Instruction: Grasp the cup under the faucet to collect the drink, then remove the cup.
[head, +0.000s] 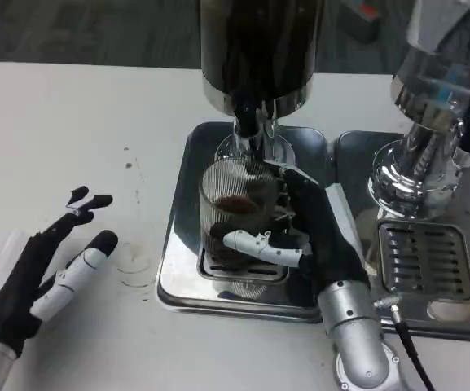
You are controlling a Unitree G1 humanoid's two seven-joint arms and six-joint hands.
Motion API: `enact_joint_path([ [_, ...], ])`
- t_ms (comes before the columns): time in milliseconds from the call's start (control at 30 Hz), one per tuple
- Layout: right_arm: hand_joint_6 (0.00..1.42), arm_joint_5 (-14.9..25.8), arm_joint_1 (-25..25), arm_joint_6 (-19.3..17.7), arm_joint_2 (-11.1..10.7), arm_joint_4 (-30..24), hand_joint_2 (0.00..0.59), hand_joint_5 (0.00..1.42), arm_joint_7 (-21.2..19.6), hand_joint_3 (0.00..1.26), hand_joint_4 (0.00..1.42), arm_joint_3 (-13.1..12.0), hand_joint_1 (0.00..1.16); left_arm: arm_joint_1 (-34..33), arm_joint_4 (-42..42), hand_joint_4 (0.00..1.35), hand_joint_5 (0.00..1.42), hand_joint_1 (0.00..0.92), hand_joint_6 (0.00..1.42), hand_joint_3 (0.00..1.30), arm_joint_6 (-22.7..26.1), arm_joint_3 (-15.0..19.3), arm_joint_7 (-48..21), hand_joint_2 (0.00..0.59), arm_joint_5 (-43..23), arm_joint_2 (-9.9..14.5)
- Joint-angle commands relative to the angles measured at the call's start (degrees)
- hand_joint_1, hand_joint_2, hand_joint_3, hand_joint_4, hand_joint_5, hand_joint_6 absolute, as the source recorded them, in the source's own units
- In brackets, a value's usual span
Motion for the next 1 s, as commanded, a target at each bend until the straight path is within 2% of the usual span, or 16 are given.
enact_joint_path([
  [33,0.78,0.7,0.2,-2.8,2.3,-1.7,0.224,0.62,-0.6,0.39,0.51,-0.2,1.03,-0.4,0.6,0.0,0.15,0.0,0.0,0.23,-0.3,-0.4,-0.7,0.155,-0.2,0.4],
  [233,0.79,0.9,0.5,-3.1,2.2,-2.4,0.218,0.63,-0.6,0.39,0.51,-0.6,1.03,-0.8,1.0,0.0,0.15,0.0,0.0,0.23,-0.5,-0.7,-0.9,0.155,-0.1,0.3],
  [333,0.8,0.9,0.7,-3.2,2.0,-3.1,0.21,0.64,-0.5,0.4,0.52,-0.8,0.97,-1.1,1.3,0.0,0.15,0.0,0.0,0.23,-0.7,-0.9,-0.9,0.155,0.0,0.2],
  [433,0.8,0.9,0.9,-3.3,1.7,-3.5,0.207,0.64,-0.2,0.4,0.53,-1.0,0.97,-1.6,1.6,0.0,0.15,0.0,0.0,0.23,-0.9,-1.2,-1.0,0.155,0.0,0.1],
  [733,0.81,-1.0,2.8,-2.5,0.6,-7.0,0.205,0.64,0.1,0.4,0.54,-0.6,0.95,-2.1,2.1,0.0,0.15,0.0,0.0,0.22,-1.2,-2.0,-1.1,0.154,0.2,0.2],
  [1000,0.81,-3.1,4.8,1.1,-0.2,-11.3,0.207,0.64,1.9,0.41,0.55,-0.2,0.95,-1.8,1.8,0.0,0.14,0.0,0.0,0.21,-1.6,-2.6,-0.3,0.158,1.1,0.4],
])
